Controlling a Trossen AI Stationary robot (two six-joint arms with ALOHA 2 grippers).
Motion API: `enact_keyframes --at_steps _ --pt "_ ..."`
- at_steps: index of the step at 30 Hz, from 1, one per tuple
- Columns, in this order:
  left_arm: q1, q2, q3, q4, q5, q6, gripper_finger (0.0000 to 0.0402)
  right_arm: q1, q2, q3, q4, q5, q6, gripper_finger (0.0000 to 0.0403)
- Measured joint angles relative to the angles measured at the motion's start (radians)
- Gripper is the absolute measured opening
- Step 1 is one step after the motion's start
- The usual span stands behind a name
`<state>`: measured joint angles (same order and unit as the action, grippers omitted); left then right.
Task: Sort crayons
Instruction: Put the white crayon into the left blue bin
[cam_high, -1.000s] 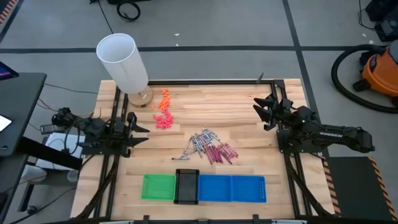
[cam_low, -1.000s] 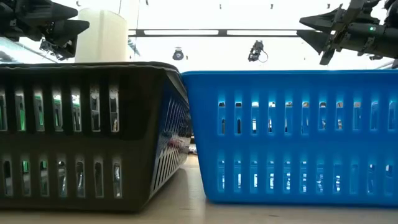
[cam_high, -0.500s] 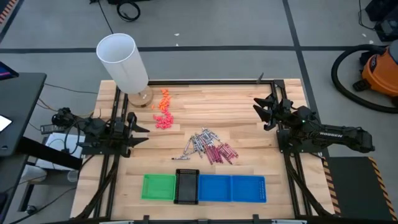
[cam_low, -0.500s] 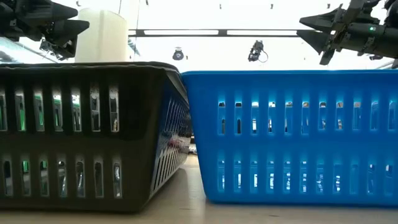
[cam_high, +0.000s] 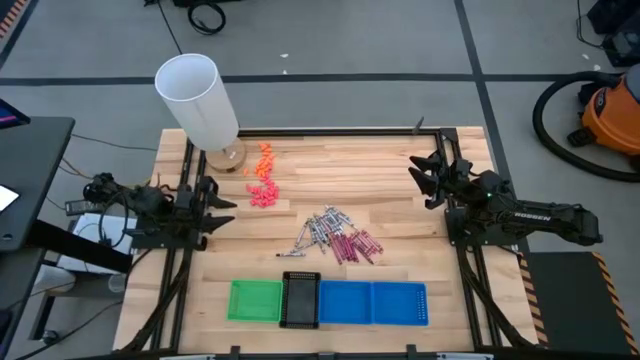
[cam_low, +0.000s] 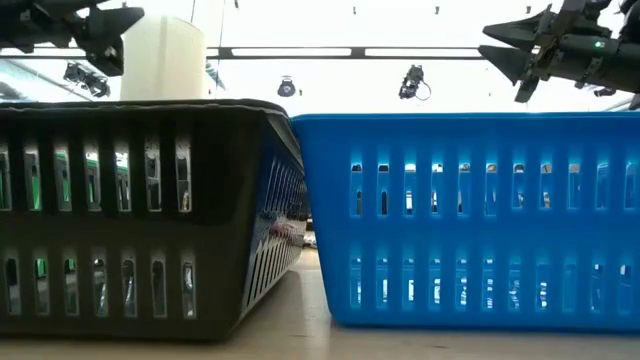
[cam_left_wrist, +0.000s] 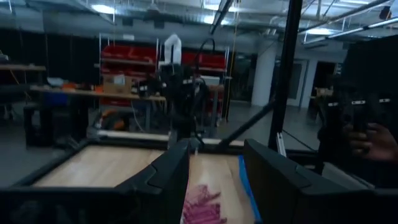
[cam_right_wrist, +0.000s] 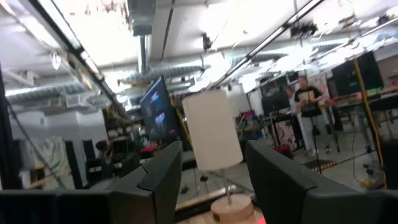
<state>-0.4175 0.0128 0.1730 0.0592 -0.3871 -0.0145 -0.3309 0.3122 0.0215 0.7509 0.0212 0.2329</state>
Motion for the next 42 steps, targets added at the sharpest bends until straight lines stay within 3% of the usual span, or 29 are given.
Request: enact_keyframes --at_steps 13,18,22,28,34,42 --pt "0.0 0.001 0.0 -0.018 -0.006 -0.042 0.0162 0.001 0.001 0.001 0.083 -0.014 0.122 0.019" --pt "0.0 0.044 0.0 0.041 -0.031 -0.026 0.0162 0.001 0.003 0.001 0.008 -0.015 0.171 0.019" --pt "0.0 0.131 0.0 0.144 -0.123 -0.02 0.0162 0.001 0.034 0.001 -0.09 0.0 0.183 0.019" --pt "0.047 0.312 0.0 0.204 -0.248 -0.023 0.0162 0.001 0.2 0.009 -0.14 0.072 0.144 0.019" --pt "0.141 0.447 0.0 0.245 -0.248 -0.099 0.0162 0.003 0.391 0.11 -0.139 0.053 0.043 0.019" --pt "0.223 0.505 0.0 0.245 -0.231 -0.183 0.0162 0.048 0.617 0.242 -0.139 0.035 -0.059 0.019"
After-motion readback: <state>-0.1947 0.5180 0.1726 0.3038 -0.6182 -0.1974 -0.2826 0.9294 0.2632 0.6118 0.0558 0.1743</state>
